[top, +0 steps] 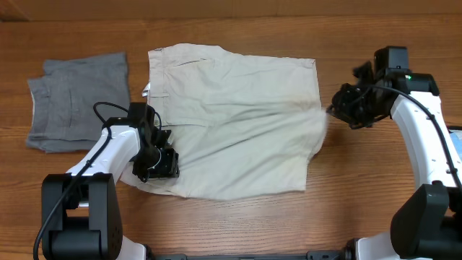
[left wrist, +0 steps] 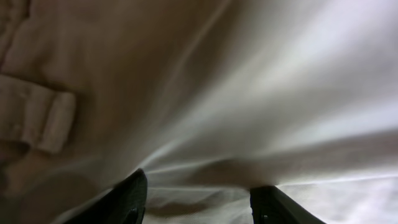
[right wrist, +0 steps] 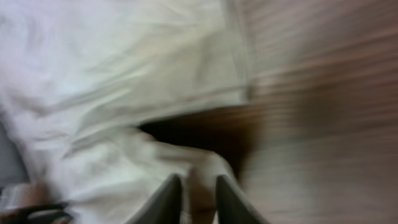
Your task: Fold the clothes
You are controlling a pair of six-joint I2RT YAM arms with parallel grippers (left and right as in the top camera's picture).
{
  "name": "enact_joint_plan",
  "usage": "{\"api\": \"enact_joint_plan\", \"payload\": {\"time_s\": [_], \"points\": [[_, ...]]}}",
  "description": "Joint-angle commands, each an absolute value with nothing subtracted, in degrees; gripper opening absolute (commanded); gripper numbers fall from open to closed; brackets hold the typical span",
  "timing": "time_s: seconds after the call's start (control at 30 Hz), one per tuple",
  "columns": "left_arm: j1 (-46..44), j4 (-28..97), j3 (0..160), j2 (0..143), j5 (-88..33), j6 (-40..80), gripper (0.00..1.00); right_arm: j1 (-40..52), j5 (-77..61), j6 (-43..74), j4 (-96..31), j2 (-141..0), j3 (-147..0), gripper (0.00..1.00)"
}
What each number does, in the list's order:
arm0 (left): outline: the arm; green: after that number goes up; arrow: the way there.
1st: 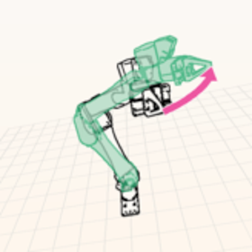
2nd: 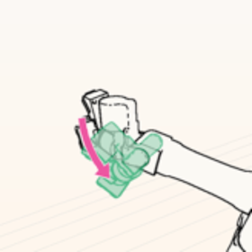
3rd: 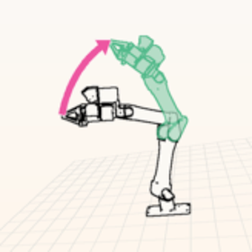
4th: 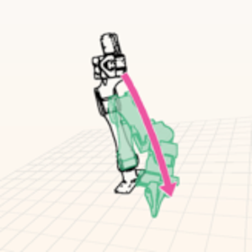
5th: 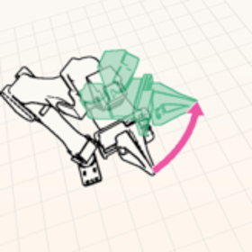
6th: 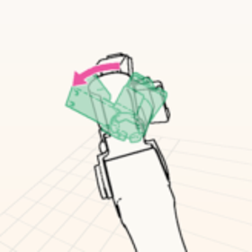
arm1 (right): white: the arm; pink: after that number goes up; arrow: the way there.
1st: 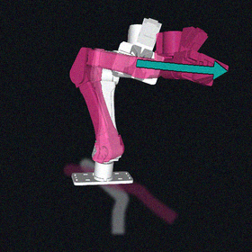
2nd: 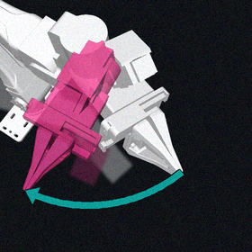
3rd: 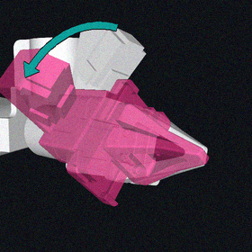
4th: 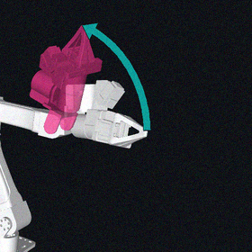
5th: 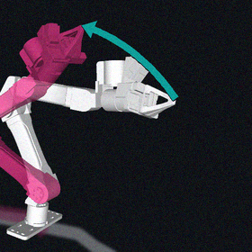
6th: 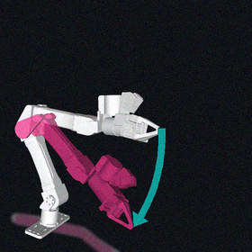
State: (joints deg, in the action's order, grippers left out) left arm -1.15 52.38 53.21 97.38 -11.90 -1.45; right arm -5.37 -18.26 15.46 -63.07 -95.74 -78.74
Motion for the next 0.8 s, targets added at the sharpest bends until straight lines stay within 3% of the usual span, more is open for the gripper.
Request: {"api": "enact_joint_plan", "payload": {"time_s": [0.0,0.07,0.17,0.3,0.43,0.77], "points": [[-0.8,52.0,51.7,97.4,-9.0,-1.1,0.57,-6.5,-5.5,19.6,-63.6,-96.5,-78.5,0.67],[-0.8,52.0,51.7,97.4,-9.0,-1.1,0.58,-6.6,-3.6,19.6,-63.1,-96.7,-77.8,0.79],[-0.8,52.0,51.7,97.4,-9.0,-1.1,0.58,-6.5,-5.0,20.6,-64.5,-97.2,-76.9,0.82],[-0.8,51.7,51.7,97.4,-9.0,-1.1,0.61,-6.5,-8.9,20.6,-70.1,-97.4,-72.6,0.81],[-0.8,51.1,51.8,97.4,-9.0,-1.1,0.62,-6.4,-23.1,12.1,-72.6,-97.4,-64.3,0.67],[-0.8,51.3,54.7,97.4,-9.1,-1.1,0.63,-6.4,-37.2,9.4,-63.9,-97.4,-44.1,0.72]]}}
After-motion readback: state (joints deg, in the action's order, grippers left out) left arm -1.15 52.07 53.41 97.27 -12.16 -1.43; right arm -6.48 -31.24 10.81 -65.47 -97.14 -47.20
